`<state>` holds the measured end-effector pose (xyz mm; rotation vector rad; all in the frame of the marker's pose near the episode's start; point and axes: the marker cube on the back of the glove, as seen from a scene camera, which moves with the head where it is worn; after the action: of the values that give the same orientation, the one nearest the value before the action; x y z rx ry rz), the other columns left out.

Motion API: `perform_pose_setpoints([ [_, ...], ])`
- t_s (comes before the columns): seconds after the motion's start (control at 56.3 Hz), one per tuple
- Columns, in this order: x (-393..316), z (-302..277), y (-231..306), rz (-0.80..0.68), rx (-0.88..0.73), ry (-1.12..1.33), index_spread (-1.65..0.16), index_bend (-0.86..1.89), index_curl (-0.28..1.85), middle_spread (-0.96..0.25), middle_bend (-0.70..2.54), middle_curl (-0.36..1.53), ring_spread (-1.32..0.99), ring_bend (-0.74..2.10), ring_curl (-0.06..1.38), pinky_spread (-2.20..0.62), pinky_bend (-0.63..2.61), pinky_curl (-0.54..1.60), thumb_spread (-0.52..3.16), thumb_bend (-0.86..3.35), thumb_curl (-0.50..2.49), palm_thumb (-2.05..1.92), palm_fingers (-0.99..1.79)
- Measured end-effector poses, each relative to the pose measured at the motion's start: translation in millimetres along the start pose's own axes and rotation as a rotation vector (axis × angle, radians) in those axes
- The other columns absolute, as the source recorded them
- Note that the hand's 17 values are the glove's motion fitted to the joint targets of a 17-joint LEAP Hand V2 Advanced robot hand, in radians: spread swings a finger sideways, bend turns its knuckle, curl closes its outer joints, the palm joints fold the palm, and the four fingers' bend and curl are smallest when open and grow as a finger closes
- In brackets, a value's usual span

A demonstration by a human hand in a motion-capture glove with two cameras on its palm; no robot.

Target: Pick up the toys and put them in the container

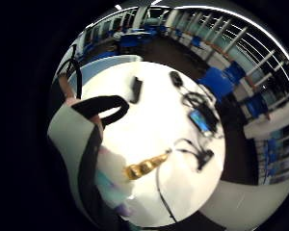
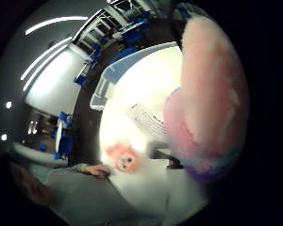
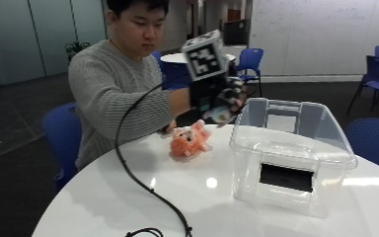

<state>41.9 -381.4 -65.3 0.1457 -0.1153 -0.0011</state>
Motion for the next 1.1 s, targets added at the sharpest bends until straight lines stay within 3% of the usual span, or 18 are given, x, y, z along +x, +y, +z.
perform_pose_setpoints([
  [0.16, -95, 80, -85, -0.065, -0.035, 0.184, -0.34, 0.35, 0.72, -0.29, 0.74, 0.82, -0.5, 0.99, 0.63, -0.42, 0.97, 0.44, 0.57, 0.02, 0.98, 0.64, 0.9],
  [0.355, -124, 120, -116, -0.167, -0.099, 0.21, -0.37, 0.26, 0.8, -0.29, 0.72, 0.85, -0.49, 0.98, 0.64, -0.42, 1.0, 0.45, 0.58, 0.0, 1.03, 0.64, 0.88],
  [0.48, -117, 136, -117, -0.136, -0.155, 0.246, -0.38, 0.19, 0.84, -0.3, 0.69, 0.86, -0.5, 0.98, 0.65, -0.42, 1.03, 0.45, 0.6, -0.01, 1.05, 0.63, 0.84],
  [0.551, -109, 148, -114, -0.077, -0.28, 0.274, -0.39, 0.06, 0.82, -0.31, 0.64, 0.86, -0.49, 0.99, 0.65, -0.42, 1.13, 0.47, 0.65, -0.01, 1.04, 0.61, 0.76],
  [0.586, -105, 151, -110, -0.074, -0.36, 0.272, -0.38, -0.04, 0.77, -0.31, 0.59, 0.84, -0.47, 1.05, 0.67, -0.42, 1.18, 0.48, 0.75, -0.04, 1.01, 0.53, 0.61],
  [0.657, -99, 153, -105, -0.074, -0.429, 0.26, -0.38, 0.04, 0.72, -0.28, 0.42, 0.77, -0.4, 0.85, 0.65, -0.29, 1.26, 0.54, 0.95, -0.12, 0.85, 0.24, -0.11],
  [0.711, -97, 153, -104, -0.068, -0.428, 0.247, -0.39, 0.09, 0.65, -0.26, 0.31, 0.71, -0.34, 0.68, 0.58, -0.2, 1.26, 0.5, 1.02, -0.1, 0.77, 0.14, -0.24],
  [0.853, -101, 152, -100, -0.089, -0.423, 0.237, -0.39, 0.11, 0.54, -0.21, 0.16, 0.59, -0.23, 0.46, 0.45, -0.06, 1.15, 0.43, 1.11, -0.05, 0.62, -0.02, -0.22],
  [1.102, -123, 132, -61, -0.135, -0.396, 0.155, -0.38, 0.11, 0.42, -0.17, 0.14, 0.48, -0.16, 0.37, 0.41, 0.03, 1.05, 0.37, 1.17, -0.04, 0.46, -0.04, -0.16],
])
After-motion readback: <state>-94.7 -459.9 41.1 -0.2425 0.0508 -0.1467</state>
